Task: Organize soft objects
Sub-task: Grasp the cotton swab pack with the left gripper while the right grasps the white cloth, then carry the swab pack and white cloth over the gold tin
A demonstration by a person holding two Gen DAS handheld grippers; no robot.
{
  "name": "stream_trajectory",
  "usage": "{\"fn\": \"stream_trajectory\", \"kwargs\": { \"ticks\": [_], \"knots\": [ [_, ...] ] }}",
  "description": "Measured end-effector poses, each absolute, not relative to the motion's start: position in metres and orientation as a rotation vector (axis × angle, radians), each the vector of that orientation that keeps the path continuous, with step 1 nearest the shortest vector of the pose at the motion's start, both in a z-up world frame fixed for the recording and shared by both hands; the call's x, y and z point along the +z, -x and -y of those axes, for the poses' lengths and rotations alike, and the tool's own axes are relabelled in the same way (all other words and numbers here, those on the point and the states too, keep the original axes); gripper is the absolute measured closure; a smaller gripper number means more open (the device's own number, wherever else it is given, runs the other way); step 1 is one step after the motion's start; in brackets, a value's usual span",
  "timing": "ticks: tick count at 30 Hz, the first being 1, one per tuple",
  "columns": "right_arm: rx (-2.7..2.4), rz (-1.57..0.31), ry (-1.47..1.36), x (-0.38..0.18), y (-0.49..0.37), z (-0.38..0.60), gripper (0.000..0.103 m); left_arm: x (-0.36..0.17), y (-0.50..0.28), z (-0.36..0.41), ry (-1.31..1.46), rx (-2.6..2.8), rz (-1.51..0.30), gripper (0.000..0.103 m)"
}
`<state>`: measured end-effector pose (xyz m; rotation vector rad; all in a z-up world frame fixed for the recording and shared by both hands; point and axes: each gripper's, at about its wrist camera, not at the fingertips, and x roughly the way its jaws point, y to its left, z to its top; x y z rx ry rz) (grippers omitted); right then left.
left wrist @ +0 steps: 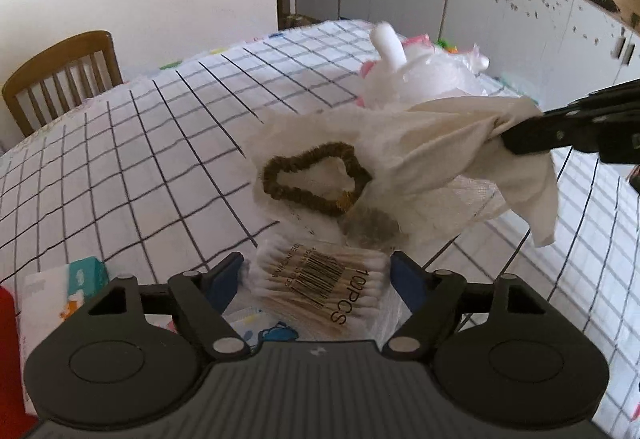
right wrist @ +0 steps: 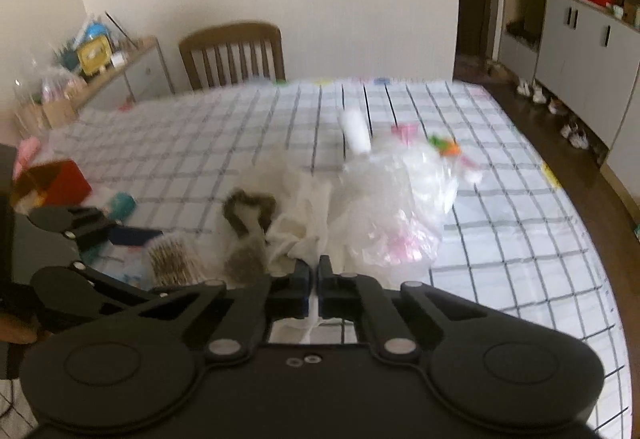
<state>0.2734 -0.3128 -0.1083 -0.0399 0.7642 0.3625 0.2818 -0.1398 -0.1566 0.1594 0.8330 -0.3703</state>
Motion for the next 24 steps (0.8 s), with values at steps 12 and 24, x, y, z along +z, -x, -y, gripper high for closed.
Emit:
{"fn": "stream_trajectory", "kwargs": {
  "ticks": [12,24],
  "knots": [
    [0.418,-0.595,0.039,-0.039,-0.237,0.307,0.1,-0.1,-0.252,0.105,-0.069,-0.33,-0.762,0.023],
    [0.59,-0.509,0.082,0.004,-0.209,0.246,0.1,-0.051,-0.206,0.045,-0.023,-0.208,-0.703,0.023]
  ]
}}
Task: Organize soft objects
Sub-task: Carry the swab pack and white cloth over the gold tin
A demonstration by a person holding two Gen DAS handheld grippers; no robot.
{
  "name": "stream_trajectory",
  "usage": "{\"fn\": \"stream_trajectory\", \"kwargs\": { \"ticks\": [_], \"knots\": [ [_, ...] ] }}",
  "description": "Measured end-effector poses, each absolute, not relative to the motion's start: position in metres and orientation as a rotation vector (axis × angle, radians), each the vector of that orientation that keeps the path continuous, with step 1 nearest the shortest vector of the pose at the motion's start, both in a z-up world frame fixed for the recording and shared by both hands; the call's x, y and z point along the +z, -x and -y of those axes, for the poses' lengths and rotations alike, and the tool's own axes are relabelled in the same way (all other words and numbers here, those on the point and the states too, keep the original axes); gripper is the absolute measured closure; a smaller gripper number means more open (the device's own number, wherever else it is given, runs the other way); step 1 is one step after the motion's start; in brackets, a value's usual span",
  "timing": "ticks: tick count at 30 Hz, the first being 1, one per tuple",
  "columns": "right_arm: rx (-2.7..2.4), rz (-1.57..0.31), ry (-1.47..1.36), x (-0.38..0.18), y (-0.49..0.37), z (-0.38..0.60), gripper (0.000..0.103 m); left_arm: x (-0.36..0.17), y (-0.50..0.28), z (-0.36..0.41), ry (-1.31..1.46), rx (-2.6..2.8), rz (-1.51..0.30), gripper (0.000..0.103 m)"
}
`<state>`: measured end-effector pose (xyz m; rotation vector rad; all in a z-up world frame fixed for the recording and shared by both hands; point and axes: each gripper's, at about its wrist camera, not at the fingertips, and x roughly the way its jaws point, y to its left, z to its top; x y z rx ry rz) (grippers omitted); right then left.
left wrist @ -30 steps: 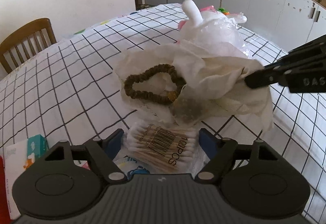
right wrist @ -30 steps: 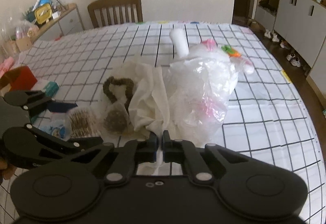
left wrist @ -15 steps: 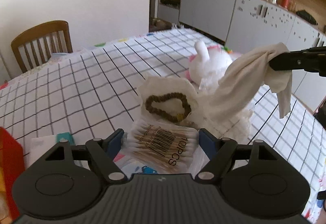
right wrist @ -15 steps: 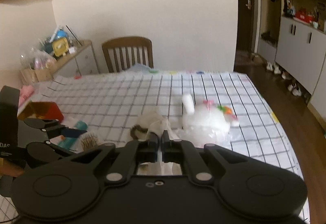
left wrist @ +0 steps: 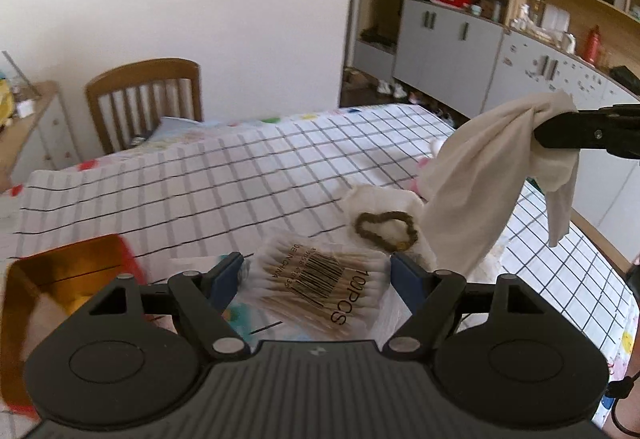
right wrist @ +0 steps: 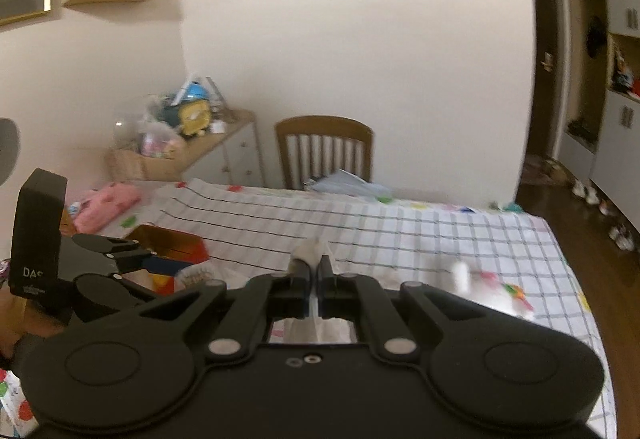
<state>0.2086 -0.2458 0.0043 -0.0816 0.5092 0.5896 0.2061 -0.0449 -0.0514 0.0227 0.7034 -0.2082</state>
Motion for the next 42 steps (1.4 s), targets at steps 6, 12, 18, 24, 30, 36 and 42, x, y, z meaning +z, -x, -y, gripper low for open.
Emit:
{"fn": "stream_trajectory", "kwargs": {
  "ticks": [6,12,18,24,30,36,42],
  "knots": [
    [0.688,-0.486,0.097,0.015,-0.203,0.203,0.1,-0.036,-0.181,0.012,-0.013,-0.135,-0.685,0.023],
    [0.792,-0.471,0.111,0.026,-0.205,0.157,0.1,-0.027,-0.164,-0.025,0.011,-0.061,-0.678,0.023],
    [0.87,-0.465,0.123,0.035,-0.215,0.116,0.1,-0.022,-0.153,-0.058,0.022,0.013,-0.679,0.023],
    [0.922,-0.483,0.13,0.038,-0.229,0.078,0.1,-0.021,-0.15,-0.093,0.036,0.095,-0.687,0.023],
    [0.959,-0.5,0.152,0.034,-0.245,0.044,0.1,-0.025,-0.156,-0.122,0.045,0.158,-0.705,0.023],
    [0.985,-0.53,0.184,0.021,-0.264,0.006,0.1,-0.04,-0.173,-0.144,0.05,0.208,-0.747,0.023],
    [0.974,-0.6,0.201,-0.008,-0.288,-0.026,0.1,-0.064,-0.192,-0.162,0.074,0.242,-0.807,0.023]
  ]
}}
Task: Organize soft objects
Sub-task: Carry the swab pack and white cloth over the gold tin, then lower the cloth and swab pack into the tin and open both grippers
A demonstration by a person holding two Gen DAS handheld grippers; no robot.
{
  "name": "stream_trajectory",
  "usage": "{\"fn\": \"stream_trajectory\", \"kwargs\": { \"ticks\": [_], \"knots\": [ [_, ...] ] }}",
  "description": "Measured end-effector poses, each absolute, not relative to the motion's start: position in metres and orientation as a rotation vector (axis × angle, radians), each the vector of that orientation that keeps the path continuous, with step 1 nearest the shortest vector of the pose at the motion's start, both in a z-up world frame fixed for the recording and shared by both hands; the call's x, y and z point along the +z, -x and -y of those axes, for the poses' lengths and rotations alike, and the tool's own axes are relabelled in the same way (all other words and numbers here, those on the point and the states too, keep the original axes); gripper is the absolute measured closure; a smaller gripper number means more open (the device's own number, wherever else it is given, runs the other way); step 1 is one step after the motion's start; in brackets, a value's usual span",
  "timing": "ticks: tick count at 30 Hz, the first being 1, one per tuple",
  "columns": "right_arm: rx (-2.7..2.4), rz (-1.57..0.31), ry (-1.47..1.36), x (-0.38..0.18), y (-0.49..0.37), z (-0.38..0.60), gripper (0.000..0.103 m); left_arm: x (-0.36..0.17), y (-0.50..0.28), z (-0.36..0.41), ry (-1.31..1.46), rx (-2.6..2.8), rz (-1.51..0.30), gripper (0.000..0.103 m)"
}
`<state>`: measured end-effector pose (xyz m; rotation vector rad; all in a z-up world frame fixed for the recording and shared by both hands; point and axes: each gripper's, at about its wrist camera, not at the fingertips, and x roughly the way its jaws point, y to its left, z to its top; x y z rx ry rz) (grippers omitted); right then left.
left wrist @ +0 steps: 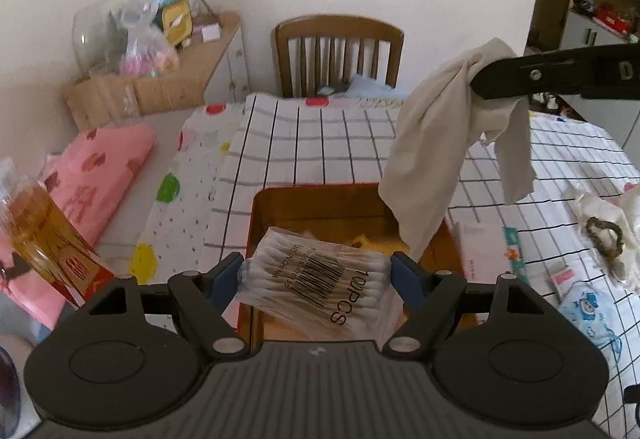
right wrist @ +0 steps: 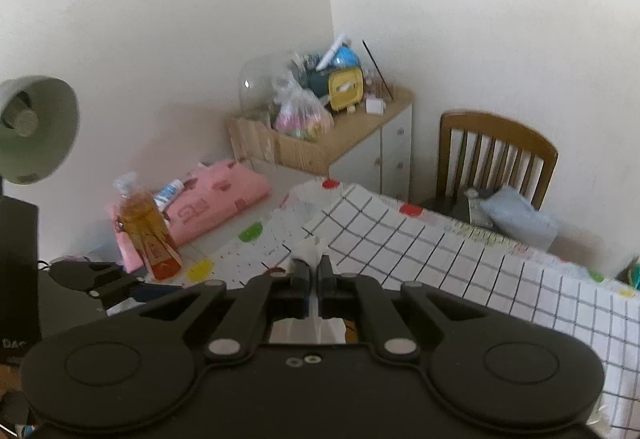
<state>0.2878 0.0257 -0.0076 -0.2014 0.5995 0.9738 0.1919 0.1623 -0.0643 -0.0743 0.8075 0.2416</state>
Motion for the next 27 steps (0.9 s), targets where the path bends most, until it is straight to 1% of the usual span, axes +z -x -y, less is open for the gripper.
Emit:
{"fn": "stream_trajectory", "kwargs": {
  "ticks": [12,20,22,27],
  "knots": [
    [0.958,-0.729,0.28,-0.07,-0.318,-0.069,0.099,-0.104,-0.219,-0.167,0.089,0.236,-0.886,0.023],
    [0.968,-0.823,0.312,-0.109,-0.327,-0.083,0.096,-0.12,-0.232,-0.164,0.079,0.218,-0.912,0.023],
    [0.967,-0.833,0.322,-0.115,-0.327,-0.085,0.094,-0.125,-0.234,-0.164,0.084,0.219,-0.919,0.023],
    [0.968,-0.857,0.313,-0.125,-0.33,-0.082,0.087,-0.131,-0.237,-0.167,0.097,0.221,-0.928,0.023]
  ]
}}
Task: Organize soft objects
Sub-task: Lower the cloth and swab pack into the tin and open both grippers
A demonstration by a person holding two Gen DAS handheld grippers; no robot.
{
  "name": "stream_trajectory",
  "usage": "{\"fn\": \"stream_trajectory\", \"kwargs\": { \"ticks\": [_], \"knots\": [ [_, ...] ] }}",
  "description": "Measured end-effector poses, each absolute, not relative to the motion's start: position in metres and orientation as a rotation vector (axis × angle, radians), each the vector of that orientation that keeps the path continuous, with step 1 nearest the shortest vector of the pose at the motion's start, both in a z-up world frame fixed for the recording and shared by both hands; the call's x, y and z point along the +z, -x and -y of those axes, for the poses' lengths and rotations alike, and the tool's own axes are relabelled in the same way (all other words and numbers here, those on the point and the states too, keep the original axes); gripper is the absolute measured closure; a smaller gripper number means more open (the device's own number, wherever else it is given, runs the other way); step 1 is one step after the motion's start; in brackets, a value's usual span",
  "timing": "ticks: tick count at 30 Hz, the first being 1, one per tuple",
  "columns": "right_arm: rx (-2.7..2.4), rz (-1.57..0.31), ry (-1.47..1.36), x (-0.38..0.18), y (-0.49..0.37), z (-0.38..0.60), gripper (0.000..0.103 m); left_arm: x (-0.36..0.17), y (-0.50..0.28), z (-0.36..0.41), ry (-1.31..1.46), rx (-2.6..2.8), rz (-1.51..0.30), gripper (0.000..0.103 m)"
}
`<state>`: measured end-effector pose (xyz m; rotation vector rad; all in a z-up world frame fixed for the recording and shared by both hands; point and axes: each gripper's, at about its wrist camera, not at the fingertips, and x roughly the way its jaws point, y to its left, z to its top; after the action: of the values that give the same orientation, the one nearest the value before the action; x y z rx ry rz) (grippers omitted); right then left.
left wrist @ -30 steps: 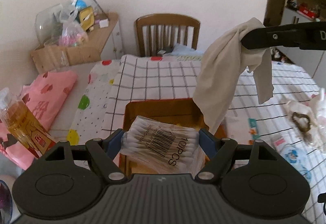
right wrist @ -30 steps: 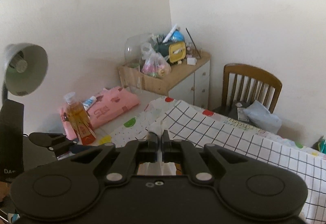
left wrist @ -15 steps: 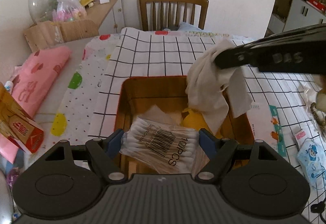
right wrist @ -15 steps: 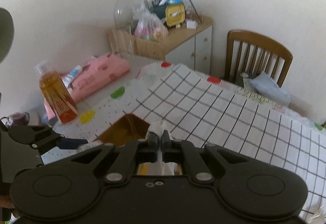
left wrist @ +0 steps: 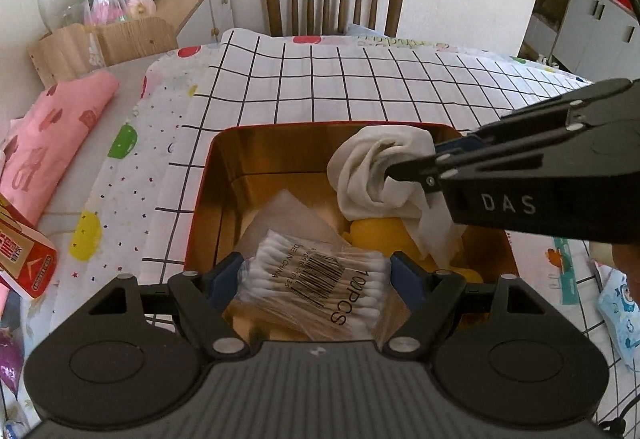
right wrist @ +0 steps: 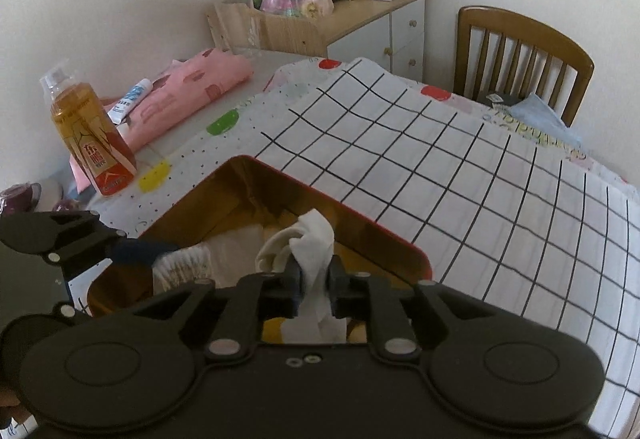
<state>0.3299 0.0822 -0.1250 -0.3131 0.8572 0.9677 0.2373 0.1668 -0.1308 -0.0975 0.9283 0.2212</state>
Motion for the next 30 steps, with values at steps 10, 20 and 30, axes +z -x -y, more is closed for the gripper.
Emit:
{"fn": "stream_trajectory", "kwargs": {
  "ticks": [10,20,30],
  "knots": [
    [0.995,-0.872,0.285,-0.125,-0.33,-0.073,0.067,-0.133,-0.237,-0.169,0.13,0.227,-0.917,0.023],
    [1.0,-0.852,0.261,-0.107,-0.322,-0.061,0.052,-0.118,-0.222,-0.167,0.141,0.219,-0.874,0.022],
    [0.98,-0.812,0.216,-0.078,-0.303,-0.035,0.045,-0.092,-0.197,-0.159,0.125,0.209,-0.819,0.022]
  ]
}}
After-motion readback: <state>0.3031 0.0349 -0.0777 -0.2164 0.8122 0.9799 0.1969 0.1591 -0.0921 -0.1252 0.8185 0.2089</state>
